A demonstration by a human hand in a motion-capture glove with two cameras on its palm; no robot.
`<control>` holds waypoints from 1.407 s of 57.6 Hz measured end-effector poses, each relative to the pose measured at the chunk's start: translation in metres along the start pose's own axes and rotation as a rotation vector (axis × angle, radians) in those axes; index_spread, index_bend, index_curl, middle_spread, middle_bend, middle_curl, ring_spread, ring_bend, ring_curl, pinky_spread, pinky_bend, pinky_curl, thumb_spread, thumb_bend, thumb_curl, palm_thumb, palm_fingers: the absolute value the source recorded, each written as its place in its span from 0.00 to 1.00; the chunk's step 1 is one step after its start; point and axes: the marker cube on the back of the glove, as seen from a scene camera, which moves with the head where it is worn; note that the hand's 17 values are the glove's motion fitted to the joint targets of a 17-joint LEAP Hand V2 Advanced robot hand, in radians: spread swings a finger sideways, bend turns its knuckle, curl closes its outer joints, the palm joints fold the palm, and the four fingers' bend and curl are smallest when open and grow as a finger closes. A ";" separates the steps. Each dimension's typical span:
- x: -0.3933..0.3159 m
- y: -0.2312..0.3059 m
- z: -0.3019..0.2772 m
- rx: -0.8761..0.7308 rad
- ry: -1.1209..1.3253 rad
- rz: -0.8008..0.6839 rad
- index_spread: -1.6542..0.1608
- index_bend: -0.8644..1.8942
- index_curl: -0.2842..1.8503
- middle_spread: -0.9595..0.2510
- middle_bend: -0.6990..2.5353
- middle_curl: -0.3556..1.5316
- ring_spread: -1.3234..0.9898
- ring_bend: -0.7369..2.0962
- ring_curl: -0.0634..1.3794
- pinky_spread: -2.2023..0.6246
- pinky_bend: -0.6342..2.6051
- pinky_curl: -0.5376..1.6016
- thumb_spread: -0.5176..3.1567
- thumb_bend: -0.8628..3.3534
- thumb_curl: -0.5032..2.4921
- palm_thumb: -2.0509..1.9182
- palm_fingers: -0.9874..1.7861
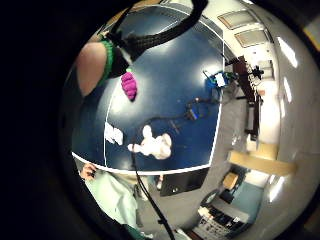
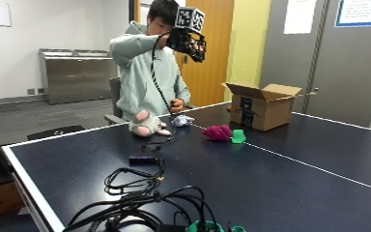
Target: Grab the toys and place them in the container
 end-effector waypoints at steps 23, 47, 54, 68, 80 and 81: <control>0.013 -0.058 0.026 0.027 -0.132 0.049 0.79 0.33 0.19 0.78 0.26 0.26 0.53 0.40 0.17 0.77 0.46 0.41 0.50 0.24 0.22 0.52 0.35; -0.013 -0.155 0.204 -0.050 -0.283 0.167 0.79 0.34 0.19 0.83 0.26 0.29 0.58 0.40 0.18 0.79 0.51 0.43 0.50 0.20 0.23 0.51 0.27; -0.048 -0.163 0.267 -0.163 -0.230 0.280 0.79 0.34 0.19 0.83 0.26 0.30 0.58 0.39 0.19 0.79 0.52 0.43 0.50 0.20 0.24 0.51 0.27; -0.071 -0.160 0.298 -0.149 -0.083 0.251 0.76 0.31 0.14 0.75 0.38 0.36 0.49 0.63 0.29 0.69 0.56 0.42 0.55 0.24 0.26 0.58 0.61; -0.094 -0.127 0.287 -0.413 -0.012 0.066 0.75 0.40 0.14 0.68 0.46 0.44 0.43 0.68 0.37 0.65 0.52 0.43 0.47 0.26 0.34 0.67 0.72; -0.097 -0.123 0.286 -0.420 -0.023 0.061 0.75 0.41 0.15 0.68 0.47 0.44 0.43 0.68 0.38 0.65 0.52 0.43 0.46 0.26 0.35 0.67 0.73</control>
